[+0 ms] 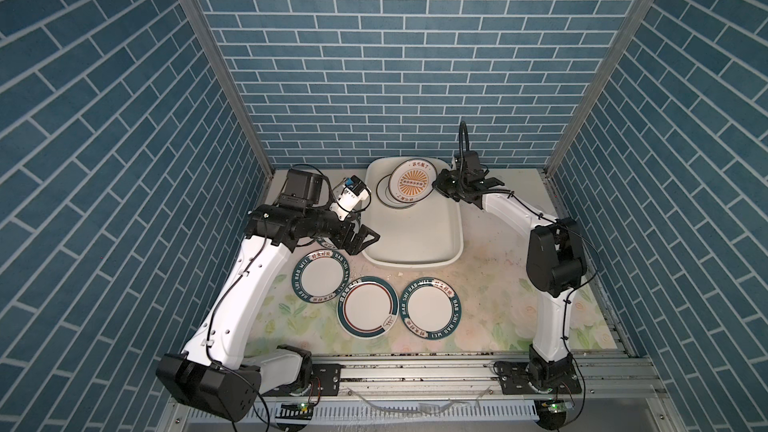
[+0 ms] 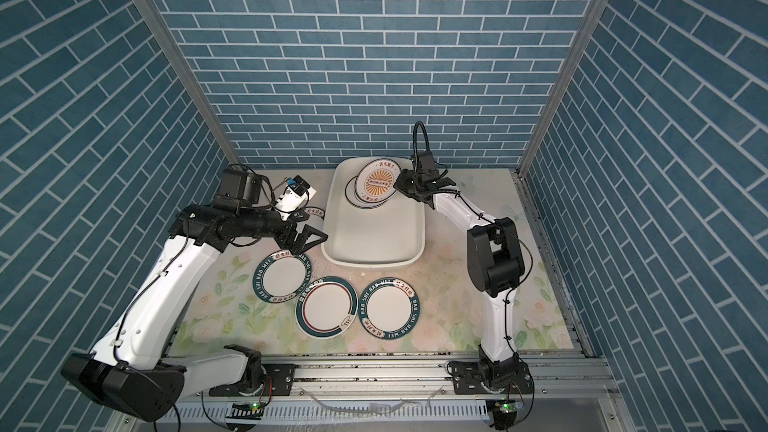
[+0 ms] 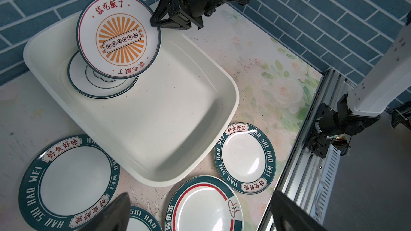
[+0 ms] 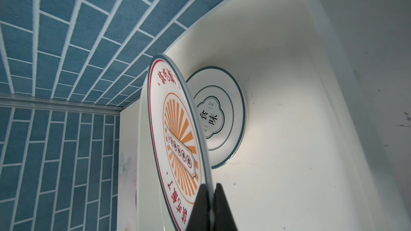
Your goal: Place the plates into the plastic bin on the countertop
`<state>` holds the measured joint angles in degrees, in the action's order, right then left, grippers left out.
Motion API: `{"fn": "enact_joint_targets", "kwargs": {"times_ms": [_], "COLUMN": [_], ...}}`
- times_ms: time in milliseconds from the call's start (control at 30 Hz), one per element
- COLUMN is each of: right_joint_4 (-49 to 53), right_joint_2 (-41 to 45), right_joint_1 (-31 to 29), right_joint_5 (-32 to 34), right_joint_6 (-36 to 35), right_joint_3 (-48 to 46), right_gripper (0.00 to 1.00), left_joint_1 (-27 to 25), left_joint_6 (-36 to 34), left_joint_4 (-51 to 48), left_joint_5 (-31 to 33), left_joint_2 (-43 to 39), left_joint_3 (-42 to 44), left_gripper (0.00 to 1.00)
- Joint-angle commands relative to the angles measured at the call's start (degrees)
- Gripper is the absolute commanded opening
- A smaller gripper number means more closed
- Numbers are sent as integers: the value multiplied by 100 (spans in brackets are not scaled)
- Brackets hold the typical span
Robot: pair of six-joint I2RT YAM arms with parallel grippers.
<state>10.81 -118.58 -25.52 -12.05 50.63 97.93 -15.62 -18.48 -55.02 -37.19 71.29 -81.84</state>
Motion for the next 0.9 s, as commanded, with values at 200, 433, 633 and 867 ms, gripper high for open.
{"fn": "enact_joint_targets", "kwargs": {"times_ms": [200,433,633,867], "right_joint_4": [-653,-831,-887,-940], "right_joint_2": [-664,-1166,-1483,-1693], "right_joint_1": [-32,-43,-40,-42], "right_joint_5": [-270,-385,-448,-470], "right_joint_6": [471,739,869,1012], "right_joint_3": [573,725,914,1050], "right_gripper": [2,2,3,4], "left_joint_1": [-9,-8,-11,-12], "left_joint_6": [-27,-15,-34,-46], "left_joint_4": [-71,-79,-87,-96], "left_joint_5": [-165,-192,-175,-166], "left_joint_2": [83,131,116,114], "left_joint_3": [-63,-87,-103,-109], "left_gripper": [100,100,100,100]}}
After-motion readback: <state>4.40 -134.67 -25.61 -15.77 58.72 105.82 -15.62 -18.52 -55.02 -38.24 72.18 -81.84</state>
